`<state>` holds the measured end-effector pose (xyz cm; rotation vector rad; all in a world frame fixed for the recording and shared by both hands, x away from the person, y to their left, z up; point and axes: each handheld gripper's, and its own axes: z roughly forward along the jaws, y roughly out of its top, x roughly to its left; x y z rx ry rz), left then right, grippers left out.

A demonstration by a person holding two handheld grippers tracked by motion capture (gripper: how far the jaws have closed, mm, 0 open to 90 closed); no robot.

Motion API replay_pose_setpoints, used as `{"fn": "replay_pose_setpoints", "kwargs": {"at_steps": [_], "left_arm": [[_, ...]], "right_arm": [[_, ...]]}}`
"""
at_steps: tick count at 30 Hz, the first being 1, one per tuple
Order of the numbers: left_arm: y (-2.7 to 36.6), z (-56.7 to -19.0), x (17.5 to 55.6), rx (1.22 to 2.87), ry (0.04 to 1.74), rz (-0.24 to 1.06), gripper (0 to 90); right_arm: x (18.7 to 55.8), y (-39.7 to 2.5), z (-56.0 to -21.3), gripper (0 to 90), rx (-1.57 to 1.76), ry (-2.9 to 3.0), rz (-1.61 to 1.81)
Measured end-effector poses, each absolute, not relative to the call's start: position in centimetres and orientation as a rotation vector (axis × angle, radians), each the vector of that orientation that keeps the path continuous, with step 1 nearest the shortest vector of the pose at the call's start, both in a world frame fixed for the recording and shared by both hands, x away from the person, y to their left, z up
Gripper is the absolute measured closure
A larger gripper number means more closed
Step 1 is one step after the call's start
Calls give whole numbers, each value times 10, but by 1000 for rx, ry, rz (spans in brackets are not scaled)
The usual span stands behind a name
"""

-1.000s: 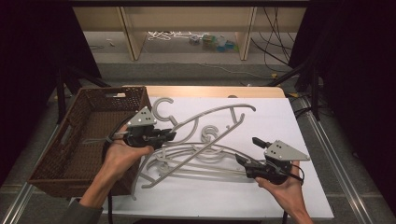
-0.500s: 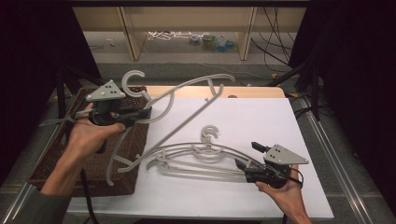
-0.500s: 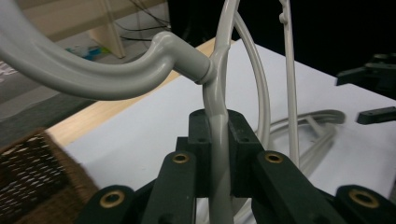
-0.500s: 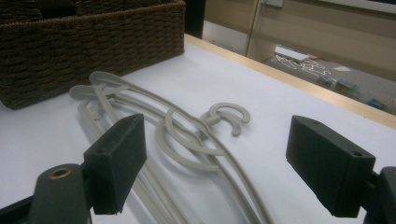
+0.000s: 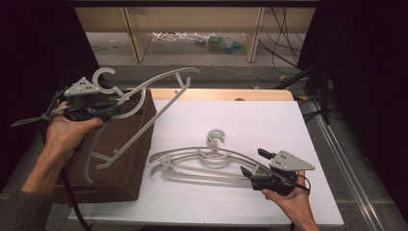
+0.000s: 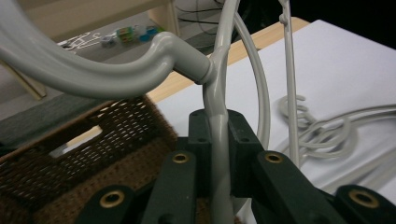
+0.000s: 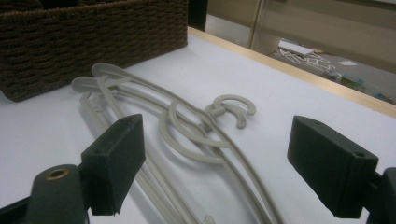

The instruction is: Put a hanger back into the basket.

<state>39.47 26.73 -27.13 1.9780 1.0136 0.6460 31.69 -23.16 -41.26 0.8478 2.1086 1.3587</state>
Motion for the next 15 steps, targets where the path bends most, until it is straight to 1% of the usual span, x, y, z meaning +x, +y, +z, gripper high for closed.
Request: {"fn": "replay_pose_setpoints", "kwargs": {"at_steps": [9, 15], "left_arm": [[301, -284, 404, 1927, 1124, 714, 822], [321, -290, 406, 1917, 1163, 752, 822]], "right_arm": [[317, -231, -414, 201, 852, 2119, 1356], [318, -231, -415, 202, 849, 2117, 1350]]}}
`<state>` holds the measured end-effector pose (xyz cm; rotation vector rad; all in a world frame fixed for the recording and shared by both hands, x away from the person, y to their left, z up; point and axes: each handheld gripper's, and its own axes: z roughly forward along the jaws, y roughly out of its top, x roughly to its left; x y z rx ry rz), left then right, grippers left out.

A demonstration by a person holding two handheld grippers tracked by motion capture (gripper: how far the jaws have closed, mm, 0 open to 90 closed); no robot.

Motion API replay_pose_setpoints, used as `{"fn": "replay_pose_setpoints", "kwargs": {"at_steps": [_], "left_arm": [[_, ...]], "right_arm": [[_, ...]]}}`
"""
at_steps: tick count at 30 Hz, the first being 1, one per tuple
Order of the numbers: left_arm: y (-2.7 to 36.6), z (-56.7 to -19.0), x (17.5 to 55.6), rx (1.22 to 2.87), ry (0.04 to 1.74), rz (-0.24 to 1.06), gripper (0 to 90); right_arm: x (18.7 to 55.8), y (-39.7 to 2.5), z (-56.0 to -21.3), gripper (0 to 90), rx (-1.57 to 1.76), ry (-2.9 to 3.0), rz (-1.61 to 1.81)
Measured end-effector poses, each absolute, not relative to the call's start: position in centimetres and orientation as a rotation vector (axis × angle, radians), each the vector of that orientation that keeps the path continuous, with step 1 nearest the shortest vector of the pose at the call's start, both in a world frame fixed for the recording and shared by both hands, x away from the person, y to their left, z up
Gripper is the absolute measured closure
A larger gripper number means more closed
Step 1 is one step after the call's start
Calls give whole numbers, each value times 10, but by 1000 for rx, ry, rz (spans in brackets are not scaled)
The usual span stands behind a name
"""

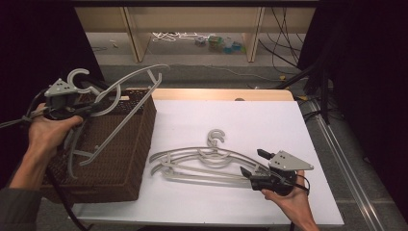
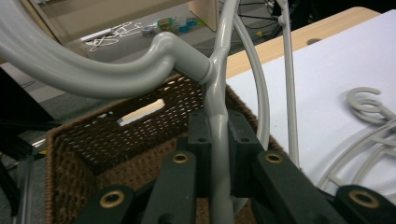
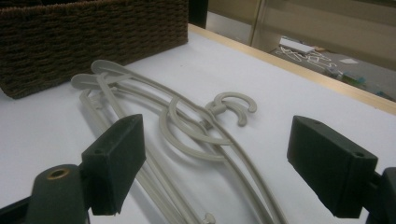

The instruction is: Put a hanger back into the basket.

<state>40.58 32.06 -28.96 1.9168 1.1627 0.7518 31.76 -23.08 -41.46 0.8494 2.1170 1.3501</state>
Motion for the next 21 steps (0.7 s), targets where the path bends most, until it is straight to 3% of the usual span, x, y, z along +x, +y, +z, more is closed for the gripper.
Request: {"fn": "replay_pose_setpoints", "kwargs": {"at_steps": [21], "left_arm": [[377, -331, 409, 1931, 1235, 876, 822]], "right_arm": [[320, -230, -417, 203, 860, 2128, 1344]]}}
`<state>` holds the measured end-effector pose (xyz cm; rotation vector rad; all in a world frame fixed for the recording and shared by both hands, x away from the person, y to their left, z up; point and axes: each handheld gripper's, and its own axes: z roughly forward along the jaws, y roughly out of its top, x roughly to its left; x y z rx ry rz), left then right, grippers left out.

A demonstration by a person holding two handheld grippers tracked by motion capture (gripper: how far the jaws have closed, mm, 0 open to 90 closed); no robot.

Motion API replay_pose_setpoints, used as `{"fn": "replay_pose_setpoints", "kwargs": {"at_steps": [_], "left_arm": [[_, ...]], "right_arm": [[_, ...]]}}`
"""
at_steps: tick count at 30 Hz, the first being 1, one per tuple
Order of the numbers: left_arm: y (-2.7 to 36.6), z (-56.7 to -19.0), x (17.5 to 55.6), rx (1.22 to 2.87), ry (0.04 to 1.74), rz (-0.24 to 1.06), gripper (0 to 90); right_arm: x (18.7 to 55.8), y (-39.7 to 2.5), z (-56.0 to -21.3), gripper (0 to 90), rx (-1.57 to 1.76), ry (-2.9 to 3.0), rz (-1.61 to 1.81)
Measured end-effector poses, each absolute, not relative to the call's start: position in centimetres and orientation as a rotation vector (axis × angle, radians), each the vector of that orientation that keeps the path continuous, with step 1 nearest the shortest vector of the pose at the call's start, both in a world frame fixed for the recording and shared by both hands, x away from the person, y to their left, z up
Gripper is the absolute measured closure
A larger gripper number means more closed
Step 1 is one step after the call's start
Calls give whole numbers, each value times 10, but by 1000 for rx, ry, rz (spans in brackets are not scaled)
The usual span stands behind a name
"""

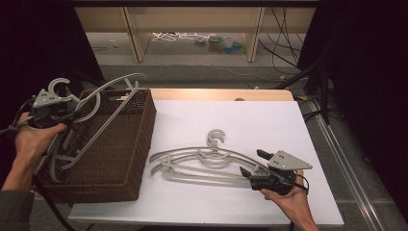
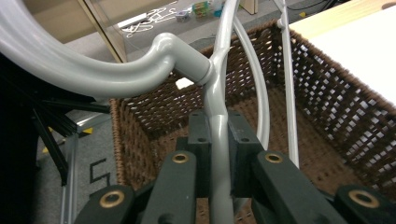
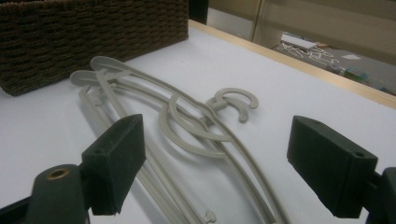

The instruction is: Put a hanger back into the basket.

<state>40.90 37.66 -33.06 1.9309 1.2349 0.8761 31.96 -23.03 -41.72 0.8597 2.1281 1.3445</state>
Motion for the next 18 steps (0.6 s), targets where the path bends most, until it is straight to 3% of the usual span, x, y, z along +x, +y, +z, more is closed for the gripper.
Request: {"fn": "replay_pose_setpoints", "kwargs": {"at_steps": [12, 18], "left_arm": [[391, -350, 398, 1946, 1213, 848, 822], [388, -355, 400, 2039, 1178, 852, 821]], "right_arm": [[319, -230, -418, 203, 862, 2134, 1339], [320, -229, -418, 203, 861, 2133, 1343]]}}
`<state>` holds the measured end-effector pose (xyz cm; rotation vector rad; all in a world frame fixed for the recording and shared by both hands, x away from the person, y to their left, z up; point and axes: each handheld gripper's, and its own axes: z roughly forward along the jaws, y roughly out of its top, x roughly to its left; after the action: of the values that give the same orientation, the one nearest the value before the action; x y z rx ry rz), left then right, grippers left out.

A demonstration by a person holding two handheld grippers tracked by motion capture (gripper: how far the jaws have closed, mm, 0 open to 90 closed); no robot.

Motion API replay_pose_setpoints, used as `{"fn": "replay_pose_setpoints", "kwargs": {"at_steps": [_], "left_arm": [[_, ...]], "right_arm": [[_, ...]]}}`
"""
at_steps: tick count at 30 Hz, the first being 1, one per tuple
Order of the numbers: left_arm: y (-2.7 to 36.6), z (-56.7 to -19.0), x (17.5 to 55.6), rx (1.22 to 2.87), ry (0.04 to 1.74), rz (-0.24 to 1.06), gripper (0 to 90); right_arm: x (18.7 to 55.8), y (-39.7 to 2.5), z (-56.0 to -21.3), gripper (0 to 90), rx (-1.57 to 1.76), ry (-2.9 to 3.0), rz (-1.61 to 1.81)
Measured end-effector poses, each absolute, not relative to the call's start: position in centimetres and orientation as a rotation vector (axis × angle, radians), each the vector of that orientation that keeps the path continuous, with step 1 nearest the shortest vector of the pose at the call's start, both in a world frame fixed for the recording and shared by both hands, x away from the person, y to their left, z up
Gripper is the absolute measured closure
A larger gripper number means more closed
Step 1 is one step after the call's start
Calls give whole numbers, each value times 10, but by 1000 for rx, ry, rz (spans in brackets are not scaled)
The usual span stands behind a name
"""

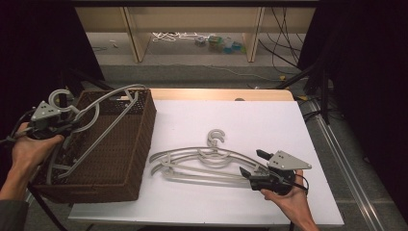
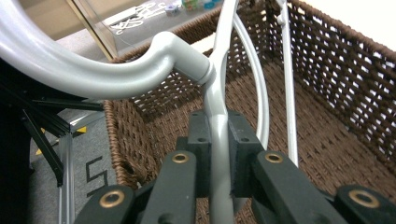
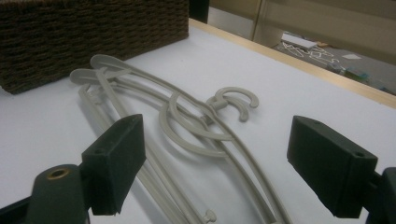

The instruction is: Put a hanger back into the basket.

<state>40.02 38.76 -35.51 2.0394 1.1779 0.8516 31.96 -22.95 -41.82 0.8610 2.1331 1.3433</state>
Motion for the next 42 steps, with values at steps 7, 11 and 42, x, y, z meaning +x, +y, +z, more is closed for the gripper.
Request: {"fn": "replay_pose_setpoints", "kwargs": {"at_steps": [7, 11, 42], "left_arm": [[389, -367, 403, 2107, 1196, 836, 821], [388, -374, 408, 2129, 1211, 824, 820], [379, -426, 431, 2174, 1495, 752, 746]], "right_arm": [[320, -230, -419, 202, 864, 2128, 1344], [320, -230, -419, 202, 862, 2141, 1338], [322, -228, -422, 200, 867, 2148, 1338]]}}
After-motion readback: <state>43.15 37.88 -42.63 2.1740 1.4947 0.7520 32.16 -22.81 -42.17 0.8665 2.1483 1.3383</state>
